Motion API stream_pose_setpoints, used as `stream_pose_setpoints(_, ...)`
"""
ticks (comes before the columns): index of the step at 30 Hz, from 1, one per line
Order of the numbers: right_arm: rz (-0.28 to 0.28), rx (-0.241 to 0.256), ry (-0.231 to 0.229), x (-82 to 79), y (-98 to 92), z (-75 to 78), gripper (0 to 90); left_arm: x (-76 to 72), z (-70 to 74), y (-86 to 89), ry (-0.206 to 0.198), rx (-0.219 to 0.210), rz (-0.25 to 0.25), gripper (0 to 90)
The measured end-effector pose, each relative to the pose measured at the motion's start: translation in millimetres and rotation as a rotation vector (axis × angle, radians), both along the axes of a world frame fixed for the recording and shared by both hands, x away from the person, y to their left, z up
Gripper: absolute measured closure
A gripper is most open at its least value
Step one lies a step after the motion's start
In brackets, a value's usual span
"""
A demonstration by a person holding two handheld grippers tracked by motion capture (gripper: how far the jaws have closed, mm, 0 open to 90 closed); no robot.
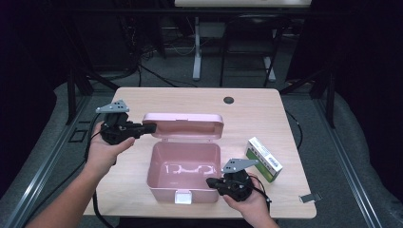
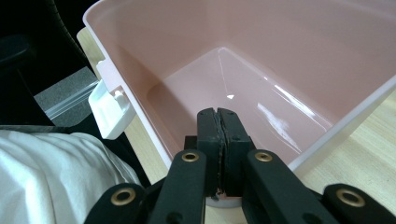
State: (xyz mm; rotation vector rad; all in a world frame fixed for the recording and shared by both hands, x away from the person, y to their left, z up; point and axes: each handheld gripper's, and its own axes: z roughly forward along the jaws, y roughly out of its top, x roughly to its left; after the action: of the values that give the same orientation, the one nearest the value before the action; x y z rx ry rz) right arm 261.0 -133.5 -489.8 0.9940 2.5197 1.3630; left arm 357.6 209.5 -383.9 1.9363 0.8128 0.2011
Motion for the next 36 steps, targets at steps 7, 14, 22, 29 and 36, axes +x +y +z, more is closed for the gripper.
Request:
stream_pose_setpoints(7,-0.008,0.002,-0.002,-0.6,0.3,-0.2,88.3,5.9,-1.6,0.8,0.000,0.003,0.017,90.0)
stream_pose_setpoints(14,-0.012,0.003,-0.001,-0.9,0.6,-0.2,88.4,11.6,-3.4,2.5,-0.003,-0.005,0.026,90.0)
stream_pose_setpoints(22,-0.009,0.007,-0.001,-0.9,-0.1,-0.6,88.6,16.2,-7.6,3.2,0.001,-0.004,0.044,90.0)
stream_pose_setpoints(29,-0.011,0.016,-0.002,-0.8,-0.5,-1.0,88.5,19.4,-8.8,3.6,0.005,-0.004,0.047,90.0)
stream_pose_setpoints(36,-0.011,0.020,-0.003,-0.6,-1.1,-1.4,88.6,22.9,-9.9,5.1,0.012,0.001,0.057,90.0)
